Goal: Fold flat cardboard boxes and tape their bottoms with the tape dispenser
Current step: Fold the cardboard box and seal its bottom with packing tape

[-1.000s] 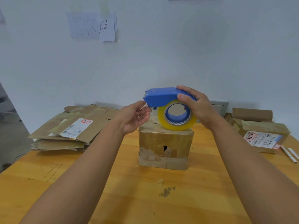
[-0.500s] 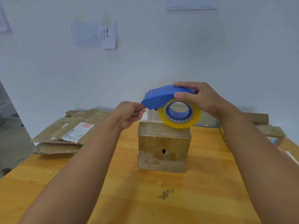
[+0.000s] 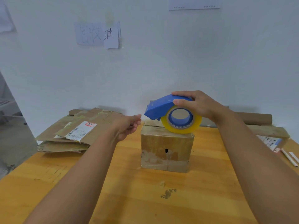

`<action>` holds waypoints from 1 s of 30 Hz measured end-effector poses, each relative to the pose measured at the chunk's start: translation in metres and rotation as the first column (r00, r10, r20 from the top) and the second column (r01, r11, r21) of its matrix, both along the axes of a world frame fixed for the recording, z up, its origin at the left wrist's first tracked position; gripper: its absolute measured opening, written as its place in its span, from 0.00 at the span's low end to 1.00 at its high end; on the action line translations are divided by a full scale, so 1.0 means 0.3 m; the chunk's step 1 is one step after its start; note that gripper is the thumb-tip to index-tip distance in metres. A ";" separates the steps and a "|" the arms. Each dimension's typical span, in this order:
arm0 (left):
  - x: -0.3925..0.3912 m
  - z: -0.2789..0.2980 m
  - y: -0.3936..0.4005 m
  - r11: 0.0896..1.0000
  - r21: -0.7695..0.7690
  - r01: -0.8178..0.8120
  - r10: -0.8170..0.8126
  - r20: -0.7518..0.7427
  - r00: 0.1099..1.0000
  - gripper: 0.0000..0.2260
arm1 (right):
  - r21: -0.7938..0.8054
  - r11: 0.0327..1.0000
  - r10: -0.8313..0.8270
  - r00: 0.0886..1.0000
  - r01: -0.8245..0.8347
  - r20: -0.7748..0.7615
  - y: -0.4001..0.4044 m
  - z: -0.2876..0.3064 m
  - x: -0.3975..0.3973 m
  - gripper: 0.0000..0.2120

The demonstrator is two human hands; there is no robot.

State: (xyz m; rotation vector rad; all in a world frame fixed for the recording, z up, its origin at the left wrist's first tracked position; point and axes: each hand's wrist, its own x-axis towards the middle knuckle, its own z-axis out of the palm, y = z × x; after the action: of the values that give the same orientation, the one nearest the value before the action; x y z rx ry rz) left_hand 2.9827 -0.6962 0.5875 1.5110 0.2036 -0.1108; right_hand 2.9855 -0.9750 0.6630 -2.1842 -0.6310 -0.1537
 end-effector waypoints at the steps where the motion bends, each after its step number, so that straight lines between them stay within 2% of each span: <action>1: 0.001 -0.010 -0.001 1.000 -0.010 0.000 0.000 -0.004 1.000 0.08 | -0.006 1.000 -0.003 1.000 0.003 0.003 0.006 -0.003 0.004 0.19; 7: 0.016 -0.055 0.002 1.000 -0.027 -0.007 0.007 -0.009 1.000 0.06 | -0.056 0.998 -0.033 0.999 0.035 0.030 0.044 -0.006 0.032 0.19; 15: 0.017 -0.118 -0.003 0.998 -0.058 0.009 -0.010 -0.013 1.000 0.10 | -0.092 0.993 -0.073 0.995 0.079 0.062 0.084 -0.006 0.041 0.19; 18: 0.007 -0.136 -0.026 1.000 0.003 0.009 -0.009 0.010 1.000 0.13 | -0.080 0.993 -0.083 0.994 0.089 0.072 0.089 -0.012 0.037 0.19; 23: -0.012 -0.163 -0.053 0.960 0.270 -0.068 0.062 0.031 0.998 0.20 | -0.060 0.993 -0.093 0.992 0.098 0.085 0.088 -0.020 0.041 0.20; 25: -0.019 -0.178 -0.066 0.917 0.367 -0.156 0.112 0.139 0.984 0.20 | -0.065 0.992 -0.100 0.991 0.107 0.093 0.087 -0.024 0.042 0.21; 27: -0.036 -0.186 -0.081 0.883 0.384 -0.268 0.141 0.328 0.934 0.14 | -0.063 0.991 -0.108 0.989 0.115 0.098 0.088 -0.028 0.044 0.21; 28: -0.049 -0.190 -0.091 0.895 0.351 -0.275 0.127 0.392 0.911 0.13 | -0.060 0.991 -0.111 0.989 0.117 0.099 0.089 -0.028 0.045 0.21; 30: -0.082 -0.205 -0.116 0.943 0.280 -0.177 0.043 0.426 0.904 0.15 | -0.054 0.991 -0.116 0.989 0.121 0.095 0.090 -0.028 0.045 0.21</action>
State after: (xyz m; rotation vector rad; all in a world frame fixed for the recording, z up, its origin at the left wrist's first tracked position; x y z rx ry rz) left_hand 2.9581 -0.7311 0.5259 1.7967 -0.0396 0.3524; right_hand 2.9991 -0.9480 0.6545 -2.2834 -0.5631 -0.3032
